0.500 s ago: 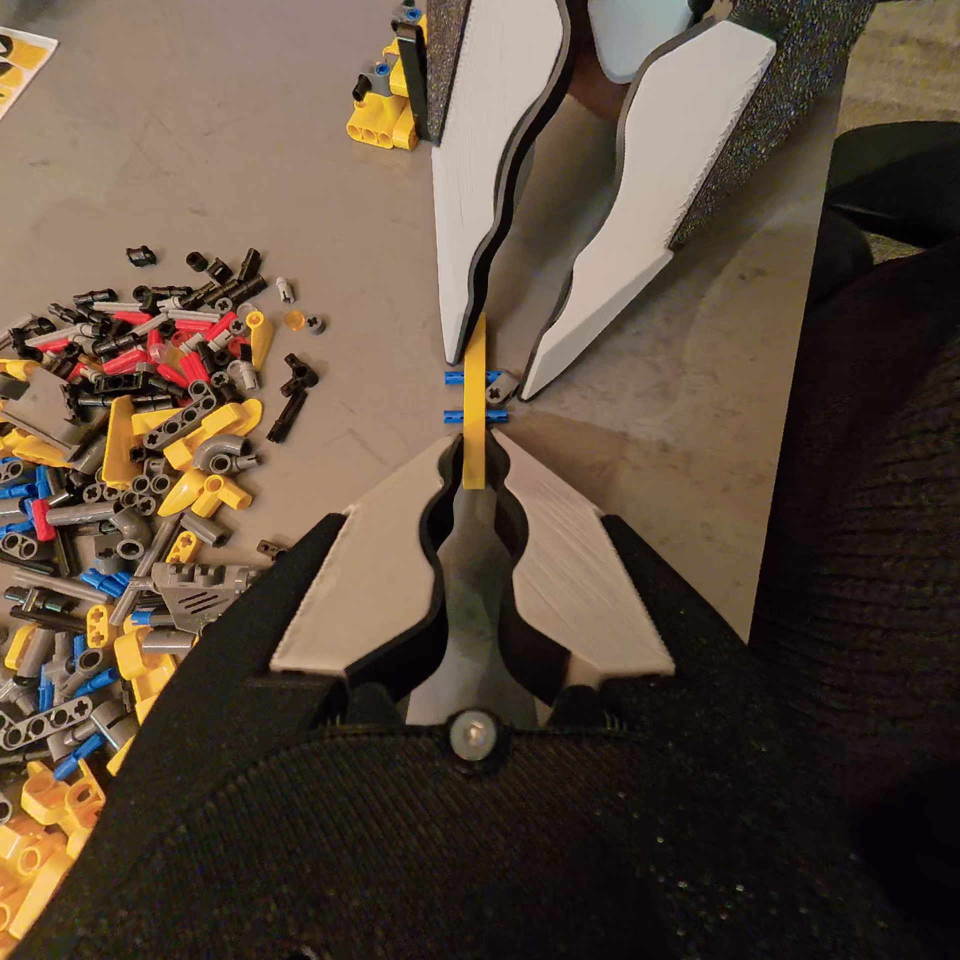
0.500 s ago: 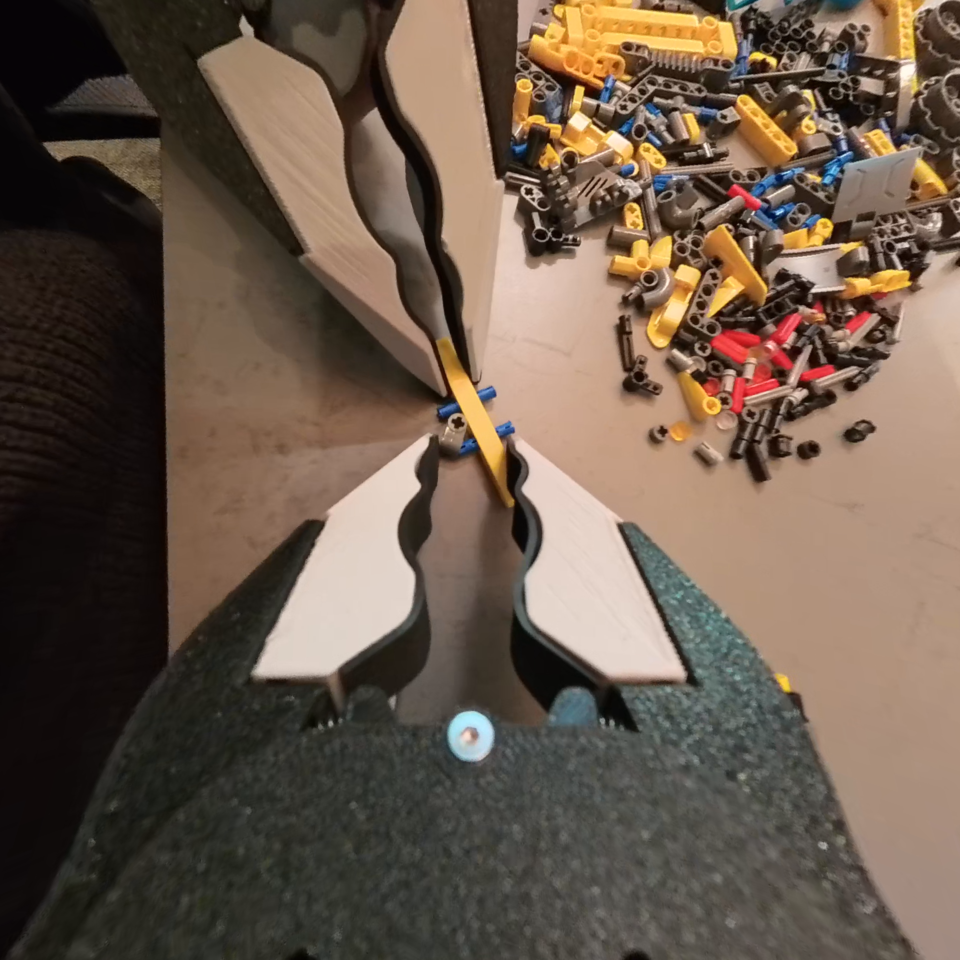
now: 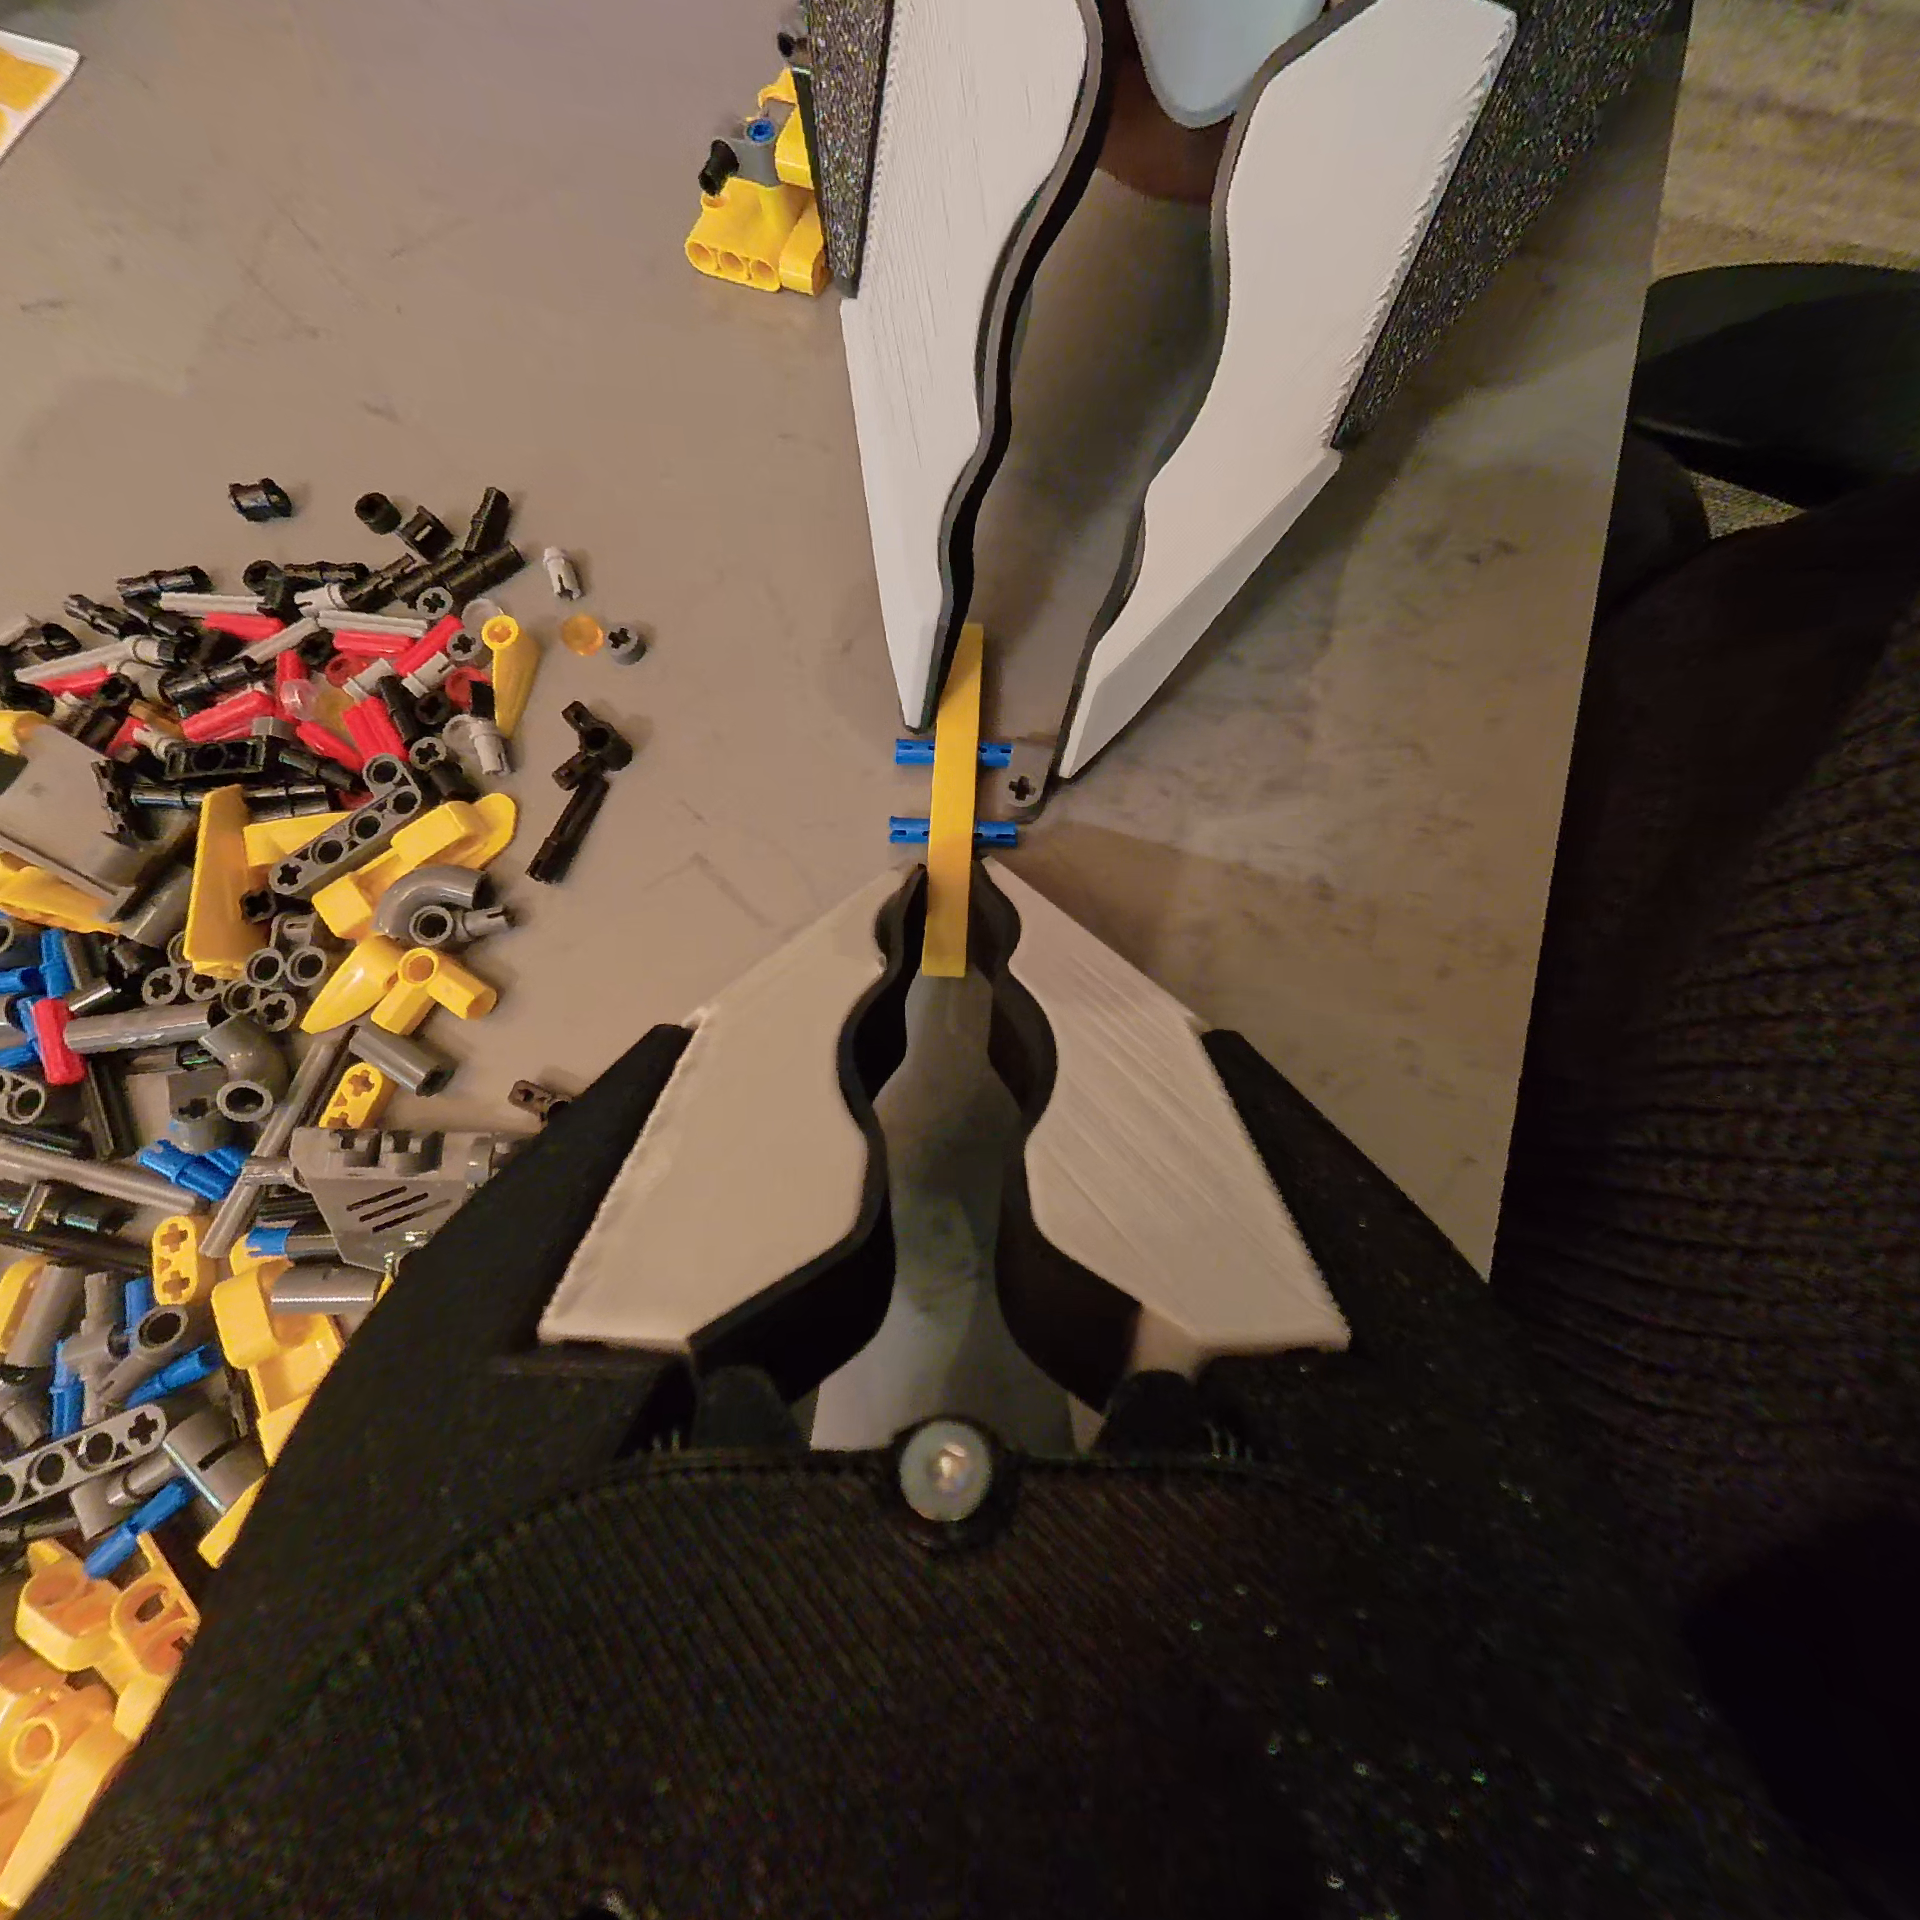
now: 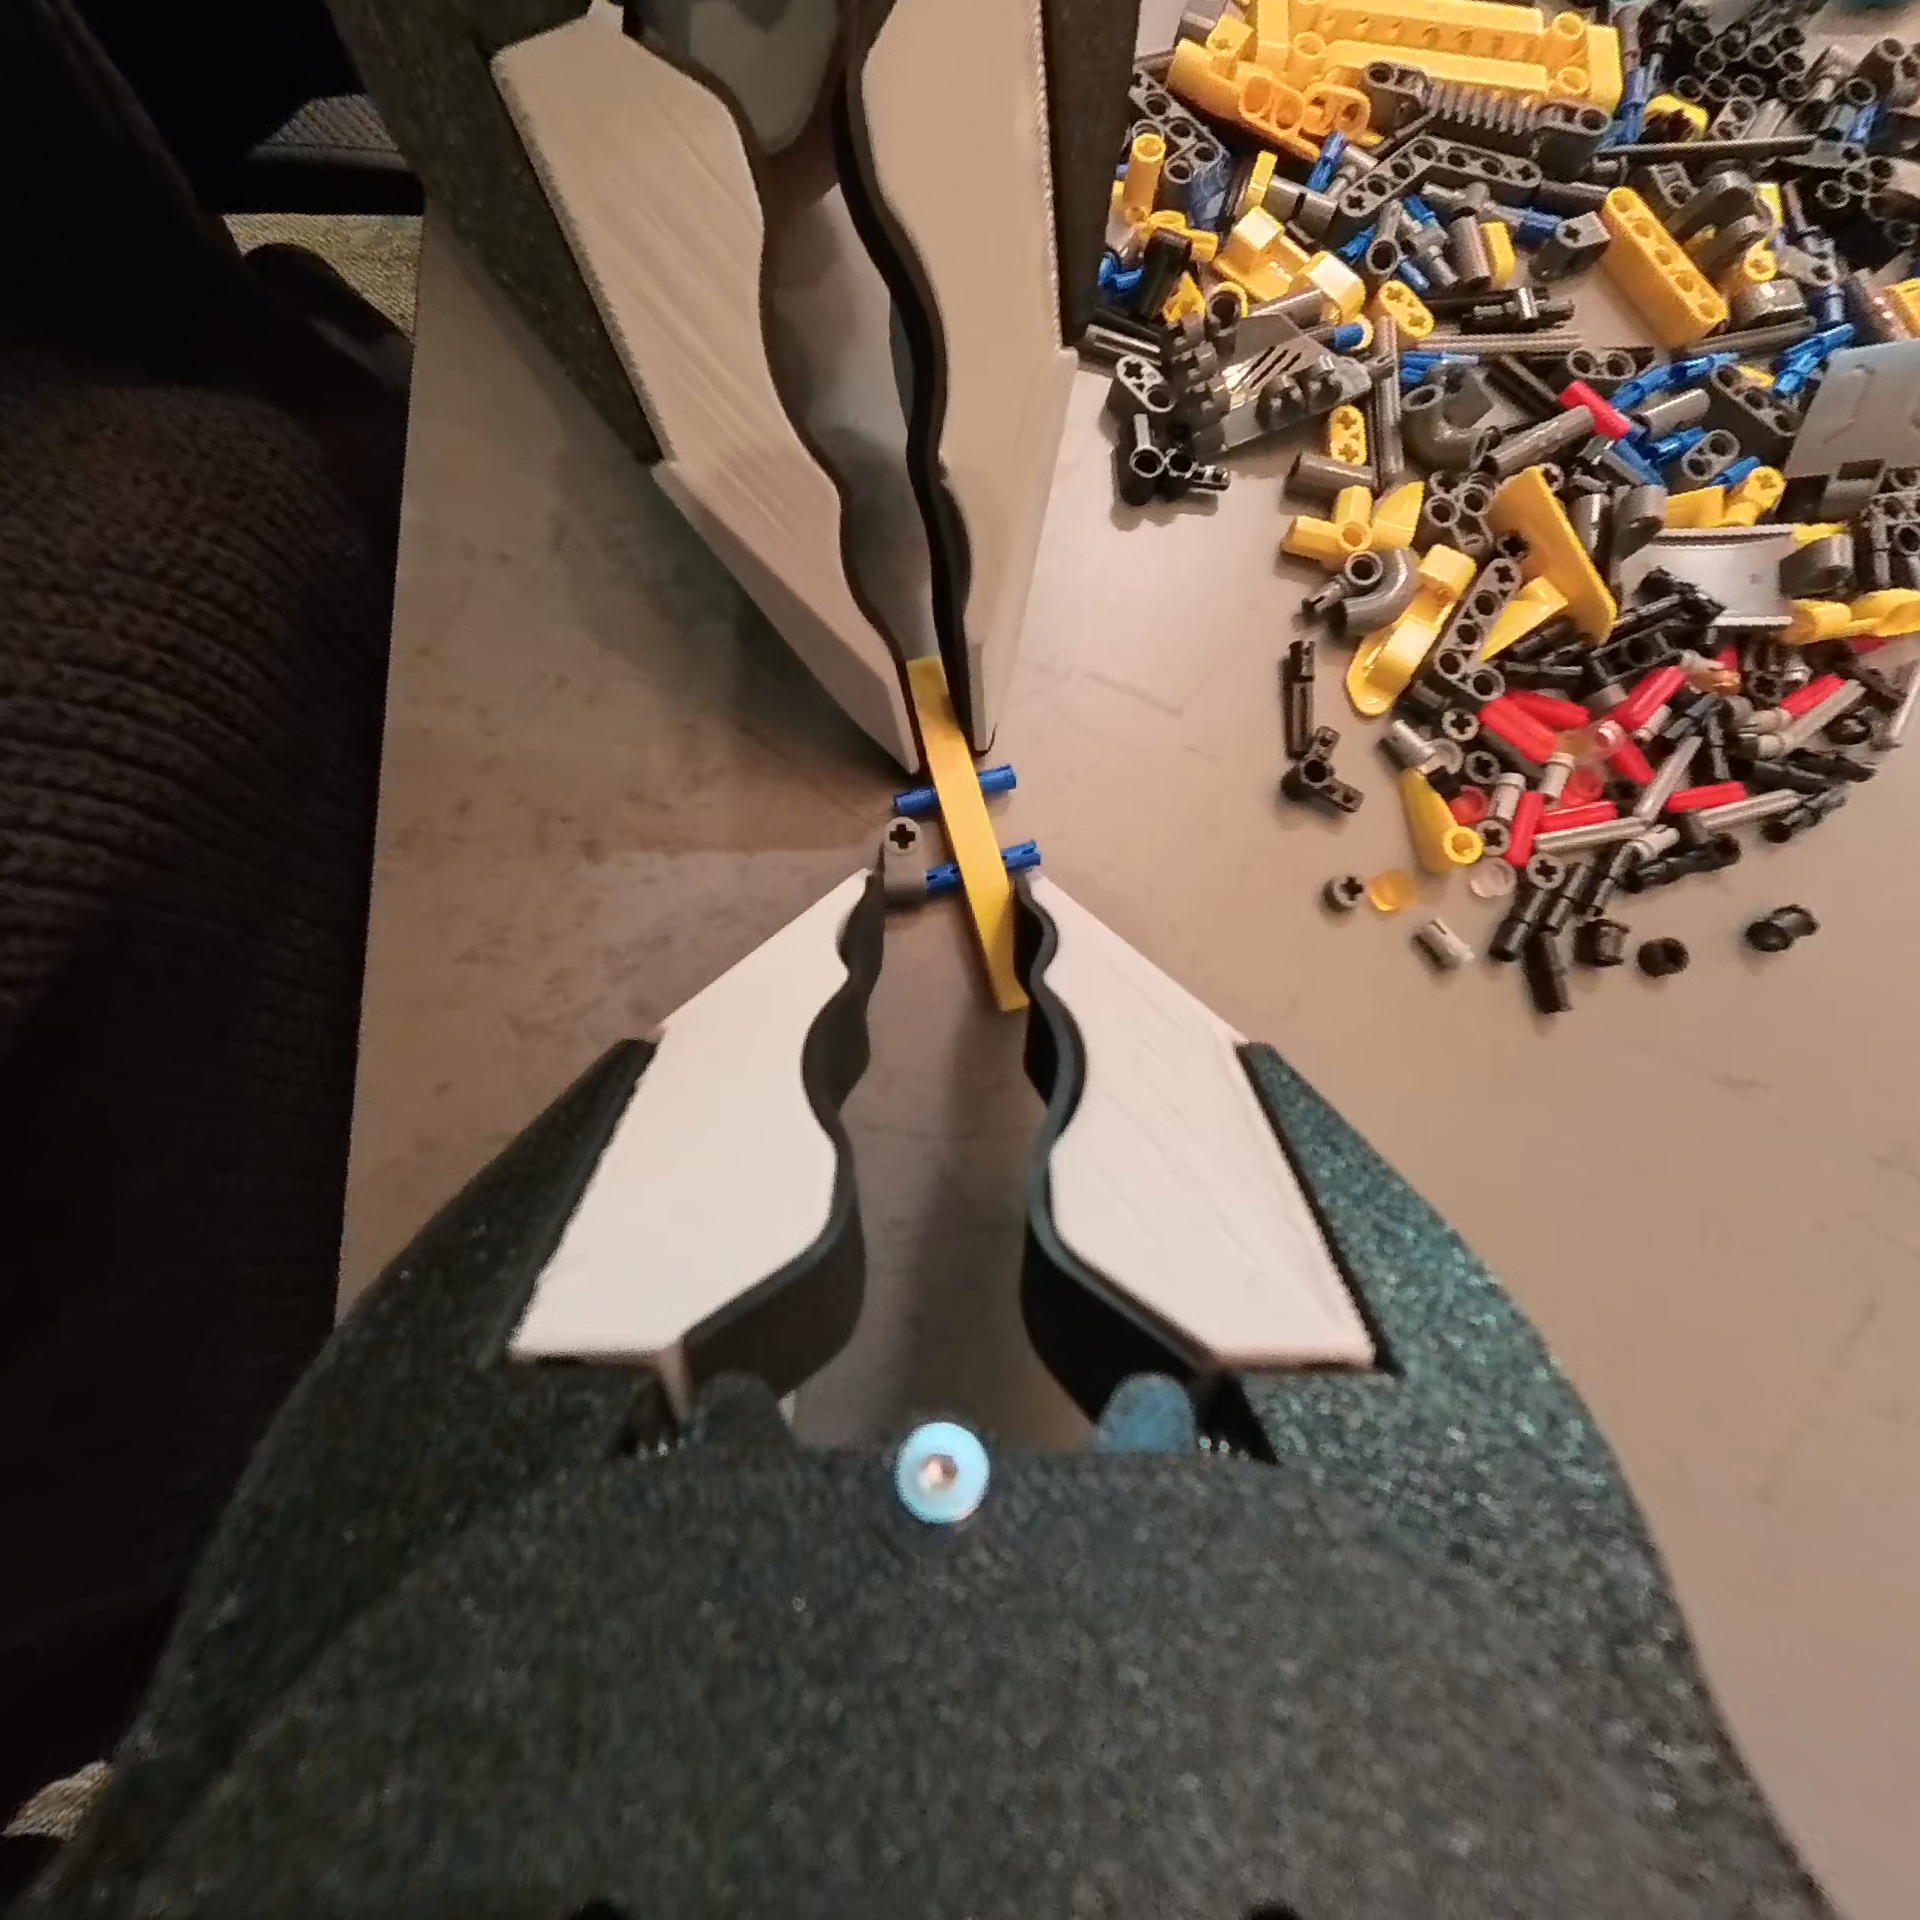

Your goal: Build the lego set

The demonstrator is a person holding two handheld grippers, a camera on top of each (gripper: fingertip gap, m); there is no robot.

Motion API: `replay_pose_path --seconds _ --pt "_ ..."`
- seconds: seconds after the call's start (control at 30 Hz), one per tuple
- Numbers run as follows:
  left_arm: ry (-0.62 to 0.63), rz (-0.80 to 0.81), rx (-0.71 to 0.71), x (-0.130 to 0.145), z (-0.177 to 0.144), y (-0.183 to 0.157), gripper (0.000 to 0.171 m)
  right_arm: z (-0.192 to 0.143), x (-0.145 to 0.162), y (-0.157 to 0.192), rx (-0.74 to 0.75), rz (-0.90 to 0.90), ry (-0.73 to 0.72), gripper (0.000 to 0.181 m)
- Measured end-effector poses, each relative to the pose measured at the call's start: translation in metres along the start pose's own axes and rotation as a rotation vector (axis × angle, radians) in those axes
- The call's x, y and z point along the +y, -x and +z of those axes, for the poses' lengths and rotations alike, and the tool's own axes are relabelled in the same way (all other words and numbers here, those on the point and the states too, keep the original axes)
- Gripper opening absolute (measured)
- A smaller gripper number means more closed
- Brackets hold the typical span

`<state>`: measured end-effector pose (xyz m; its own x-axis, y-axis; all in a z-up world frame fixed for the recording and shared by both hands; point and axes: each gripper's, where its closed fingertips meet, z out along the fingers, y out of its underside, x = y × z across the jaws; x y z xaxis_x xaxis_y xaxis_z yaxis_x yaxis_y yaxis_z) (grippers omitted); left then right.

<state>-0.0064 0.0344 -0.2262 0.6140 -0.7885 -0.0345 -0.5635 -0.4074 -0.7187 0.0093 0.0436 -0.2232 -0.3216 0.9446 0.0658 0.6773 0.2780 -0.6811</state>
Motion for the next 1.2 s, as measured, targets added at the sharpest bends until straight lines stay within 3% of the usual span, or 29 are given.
replay_pose_path --seconds 0.33,0.4,0.77,0.87,0.93,1.0,1.1,1.2 --pt "-0.001 0.001 0.001 0.0 0.0 0.0 0.006 0.0 0.0 0.001 -0.041 -0.049 0.004 0.023" --pt "-0.001 0.002 0.004 0.0 0.0 0.0 0.006 0.001 0.0 -0.001 -0.035 -0.082 0.011 0.016" --pt "-0.001 -0.005 0.008 0.0 0.0 0.0 0.006 0.001 0.0 -0.002 -0.026 -0.053 -0.013 0.016" --pt "0.0 -0.005 0.009 0.0 0.0 0.0 0.006 -0.001 0.001 -0.004 0.015 0.019 -0.028 0.02" --pt "0.0 -0.003 0.004 0.0 0.0 0.0 0.006 -0.007 0.005 -0.008 0.062 0.048 -0.007 0.04" --pt "0.0 0.003 -0.002 0.0 0.0 0.0 0.006 -0.012 -0.001 -0.009 0.097 0.091 -0.041 0.042" --pt "0.0 0.002 -0.001 0.0 0.0 0.001 0.006 -0.011 -0.014 -0.005 0.171 0.125 -0.111 0.032" --pt "0.0 0.005 -0.006 0.0 0.0 0.001 0.006 -0.012 -0.022 -0.004 0.312 0.023 -0.133 0.016"
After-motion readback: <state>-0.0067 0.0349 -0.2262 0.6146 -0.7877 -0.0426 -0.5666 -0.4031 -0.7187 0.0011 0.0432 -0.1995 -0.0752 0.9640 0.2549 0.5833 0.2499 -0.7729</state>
